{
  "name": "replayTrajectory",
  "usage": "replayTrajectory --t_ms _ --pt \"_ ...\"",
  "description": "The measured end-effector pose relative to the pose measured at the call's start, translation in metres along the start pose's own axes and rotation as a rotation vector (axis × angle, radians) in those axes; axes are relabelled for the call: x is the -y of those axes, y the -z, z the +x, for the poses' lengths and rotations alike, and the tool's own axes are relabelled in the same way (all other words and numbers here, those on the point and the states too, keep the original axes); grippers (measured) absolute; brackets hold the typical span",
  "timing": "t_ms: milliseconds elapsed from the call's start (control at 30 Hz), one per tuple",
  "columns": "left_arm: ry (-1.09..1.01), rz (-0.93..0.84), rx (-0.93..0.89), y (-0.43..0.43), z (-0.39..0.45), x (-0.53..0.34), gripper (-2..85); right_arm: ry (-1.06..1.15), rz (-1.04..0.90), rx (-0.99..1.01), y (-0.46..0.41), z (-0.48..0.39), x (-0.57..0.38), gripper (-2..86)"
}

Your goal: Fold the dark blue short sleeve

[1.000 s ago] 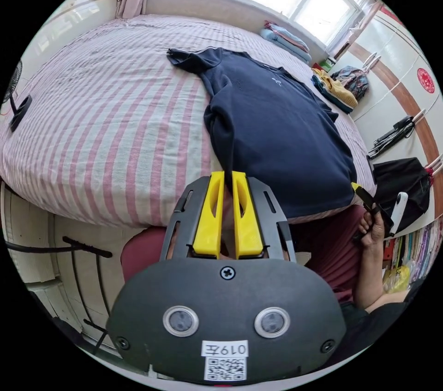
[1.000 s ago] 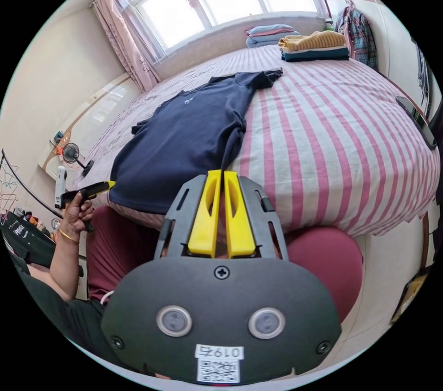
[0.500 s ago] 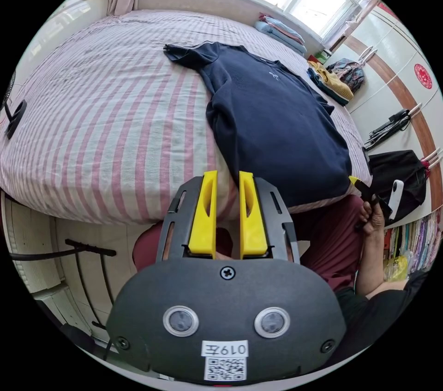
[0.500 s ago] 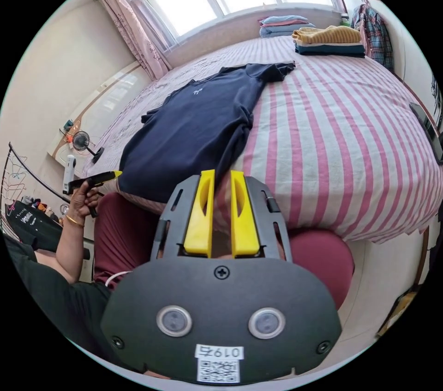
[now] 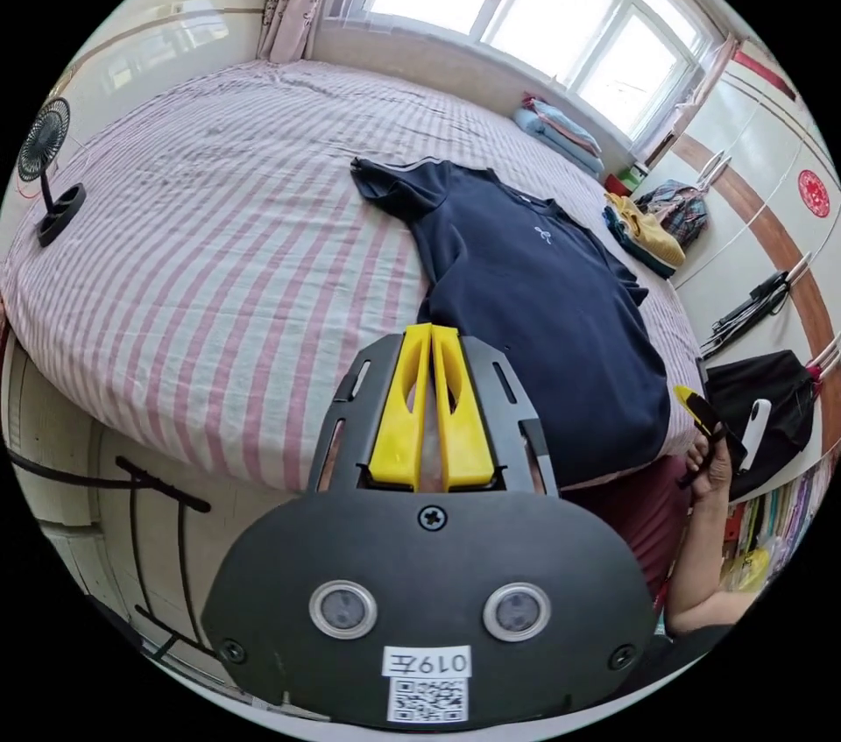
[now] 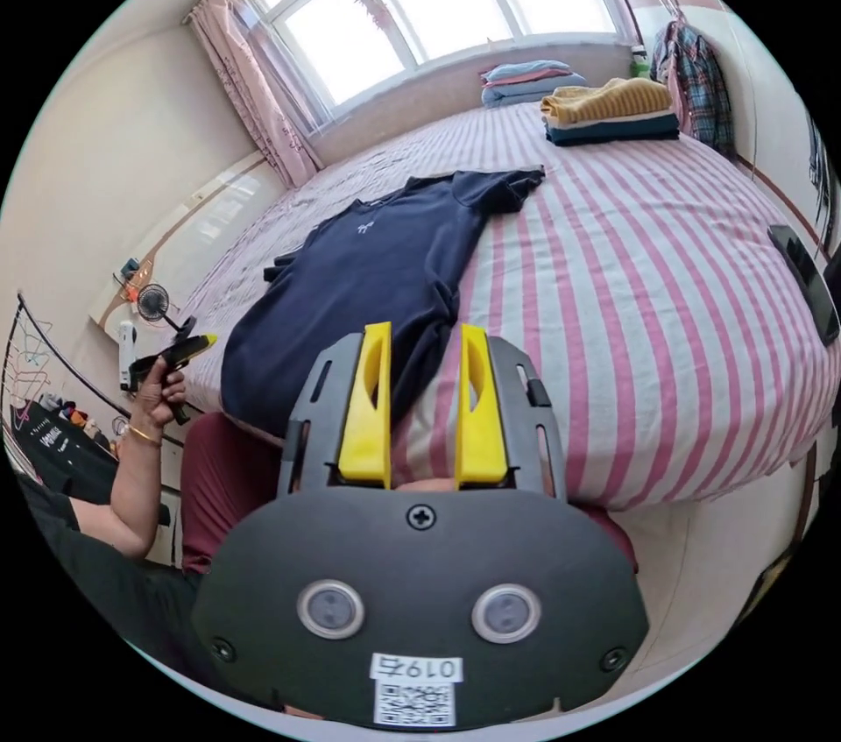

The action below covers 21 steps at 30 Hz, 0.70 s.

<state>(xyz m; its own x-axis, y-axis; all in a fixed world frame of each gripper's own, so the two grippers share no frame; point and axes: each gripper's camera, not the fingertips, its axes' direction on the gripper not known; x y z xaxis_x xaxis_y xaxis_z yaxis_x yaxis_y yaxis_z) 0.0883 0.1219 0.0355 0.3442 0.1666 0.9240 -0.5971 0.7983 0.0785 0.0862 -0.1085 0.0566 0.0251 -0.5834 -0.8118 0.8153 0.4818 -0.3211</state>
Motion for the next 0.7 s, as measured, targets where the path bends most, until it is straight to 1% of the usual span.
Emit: replayTrajectory --t_ms 133,267,333,500,600,700 --pt "0.009 -0.062 -0.04 -0.015 0.009 0.013 0.8 -0.053 0.005 0.005 -0.02 0.0 0.009 9.4" --pt "-0.008 -0.139 -0.038 -0.024 0.015 0.019 0.9 -0.072 -0.043 0.042 -0.041 -0.003 0.01 8.6" --pt "-0.022 -0.144 -0.043 -0.022 0.014 0.02 0.9 -0.072 -0.027 -0.017 -0.042 -0.007 0.006 6.0" --pt "0.031 -0.139 -0.04 -0.005 -0.002 0.025 0.9 -0.119 -0.004 0.033 -0.038 -0.002 0.002 2.6" --pt "0.049 -0.14 -0.037 0.006 -0.011 0.028 1.2 -0.109 -0.009 0.016 -0.036 -0.007 0.001 2.1" --pt "0.066 -0.123 -0.163 0.015 -0.016 0.031 2.2 -0.101 -0.021 0.012 -0.041 -0.012 -0.002 1.9"
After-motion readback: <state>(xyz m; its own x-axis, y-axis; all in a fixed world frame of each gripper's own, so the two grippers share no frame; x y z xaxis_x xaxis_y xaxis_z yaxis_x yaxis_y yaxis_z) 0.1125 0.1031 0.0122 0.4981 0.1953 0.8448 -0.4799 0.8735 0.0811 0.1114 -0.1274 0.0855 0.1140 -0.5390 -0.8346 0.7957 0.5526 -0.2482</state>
